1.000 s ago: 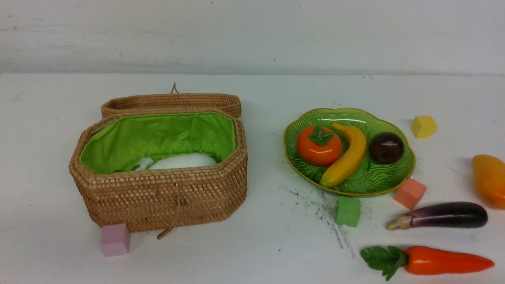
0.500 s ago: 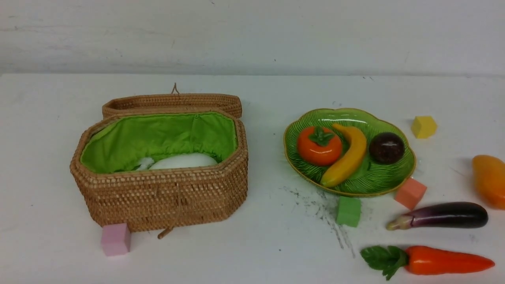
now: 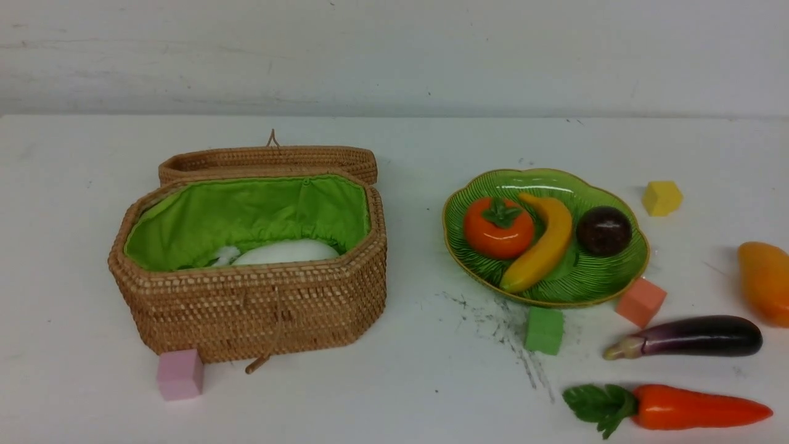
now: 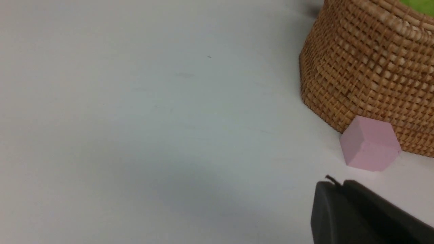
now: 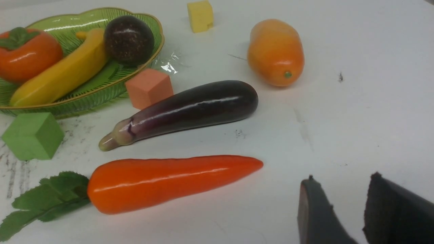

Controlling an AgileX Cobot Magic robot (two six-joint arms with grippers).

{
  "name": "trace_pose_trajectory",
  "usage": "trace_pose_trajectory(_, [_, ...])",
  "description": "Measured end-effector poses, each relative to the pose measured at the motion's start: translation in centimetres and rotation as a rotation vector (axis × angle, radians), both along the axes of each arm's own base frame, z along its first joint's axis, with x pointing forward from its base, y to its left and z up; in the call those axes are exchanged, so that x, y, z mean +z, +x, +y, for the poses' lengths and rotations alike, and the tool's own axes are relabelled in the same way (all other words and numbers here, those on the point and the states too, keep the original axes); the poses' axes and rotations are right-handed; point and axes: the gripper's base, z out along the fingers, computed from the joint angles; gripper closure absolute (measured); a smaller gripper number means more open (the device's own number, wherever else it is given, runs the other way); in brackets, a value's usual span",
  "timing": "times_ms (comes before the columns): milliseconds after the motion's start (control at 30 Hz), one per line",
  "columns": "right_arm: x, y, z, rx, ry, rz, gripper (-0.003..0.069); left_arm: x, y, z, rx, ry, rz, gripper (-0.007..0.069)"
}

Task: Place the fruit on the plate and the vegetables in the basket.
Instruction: Use the right arm to grab a mango and put it into the right plate

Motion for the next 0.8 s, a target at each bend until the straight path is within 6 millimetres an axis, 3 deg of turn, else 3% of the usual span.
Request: trace_pose_trajectory(800, [0.00,0.00,0.00,0.000,0.000,0.000,0.0417,0.00,0.00,0.01,0.000,0.003,0.000,0.0586])
